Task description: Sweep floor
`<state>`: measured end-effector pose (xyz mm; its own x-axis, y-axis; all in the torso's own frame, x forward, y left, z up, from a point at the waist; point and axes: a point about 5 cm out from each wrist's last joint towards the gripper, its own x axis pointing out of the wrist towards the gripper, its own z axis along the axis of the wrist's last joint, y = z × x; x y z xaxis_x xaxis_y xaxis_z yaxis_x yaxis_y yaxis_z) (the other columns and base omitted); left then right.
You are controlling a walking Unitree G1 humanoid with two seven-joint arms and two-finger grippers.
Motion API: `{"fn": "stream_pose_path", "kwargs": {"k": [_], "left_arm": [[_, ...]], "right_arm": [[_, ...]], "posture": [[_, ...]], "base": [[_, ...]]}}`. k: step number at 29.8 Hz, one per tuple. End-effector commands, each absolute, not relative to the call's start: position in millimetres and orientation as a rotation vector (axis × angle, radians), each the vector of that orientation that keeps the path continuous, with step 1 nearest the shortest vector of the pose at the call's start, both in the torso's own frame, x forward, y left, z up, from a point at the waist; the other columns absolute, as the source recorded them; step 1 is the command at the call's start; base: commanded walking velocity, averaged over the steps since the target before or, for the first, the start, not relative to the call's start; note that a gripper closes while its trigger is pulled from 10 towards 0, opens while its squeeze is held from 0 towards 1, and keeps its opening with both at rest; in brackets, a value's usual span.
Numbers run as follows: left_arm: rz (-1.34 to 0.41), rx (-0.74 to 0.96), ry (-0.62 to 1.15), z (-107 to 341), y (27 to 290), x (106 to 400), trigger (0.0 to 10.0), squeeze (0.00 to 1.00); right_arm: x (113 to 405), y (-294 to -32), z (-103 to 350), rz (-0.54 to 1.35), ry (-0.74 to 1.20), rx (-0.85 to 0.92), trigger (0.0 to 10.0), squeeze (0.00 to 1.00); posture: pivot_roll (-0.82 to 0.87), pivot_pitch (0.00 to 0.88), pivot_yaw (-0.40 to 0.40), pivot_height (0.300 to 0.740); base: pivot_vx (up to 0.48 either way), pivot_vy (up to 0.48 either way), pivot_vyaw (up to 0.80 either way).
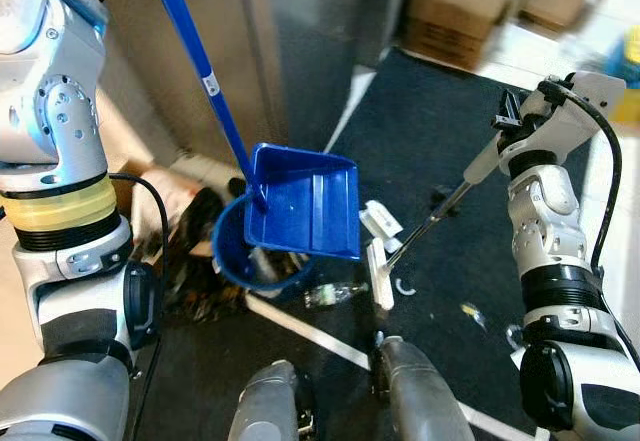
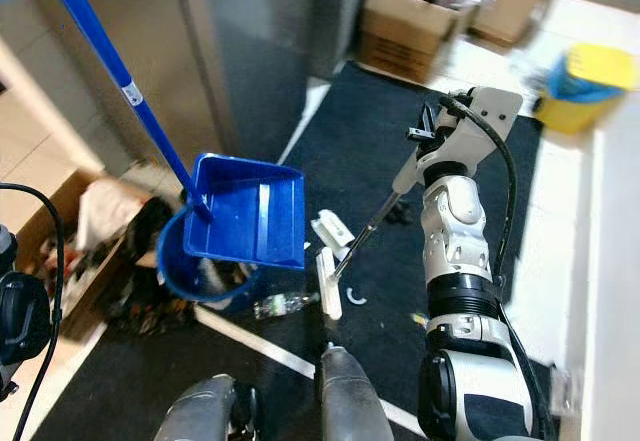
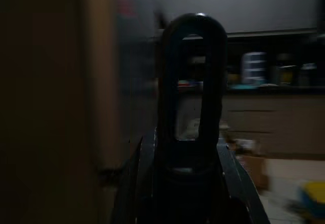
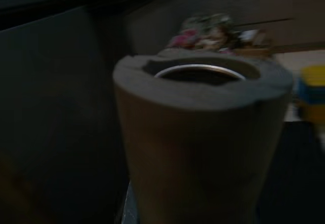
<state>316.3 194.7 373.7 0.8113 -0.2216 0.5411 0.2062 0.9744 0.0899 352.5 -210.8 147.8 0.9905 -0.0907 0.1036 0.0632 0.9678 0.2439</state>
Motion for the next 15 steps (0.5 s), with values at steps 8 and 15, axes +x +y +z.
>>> {"fn": "stream_pose_path", "kwargs": {"k": [8, 15], "left_arm": [[-0.241, 0.019, -0.622, 378.3, 192.3, 311.3, 10.0, 0.00], [-0.235, 0.021, -0.606, 374.0, 193.1, 313.7, 10.0, 0.00]], "right_arm": [[351.9, -211.0, 148.2, -0.074, -0.127, 0.245, 10.0, 0.00], [351.7, -210.7, 147.6, -0.070, -0.126, 0.245, 10.0, 0.00]], "posture": [[0.02, 0.065, 0.011, 0.740], [0.02, 0.064, 0.011, 0.740]], "base": [[0.000, 0.000, -0.76], [0.000, 0.000, -0.76]]}}
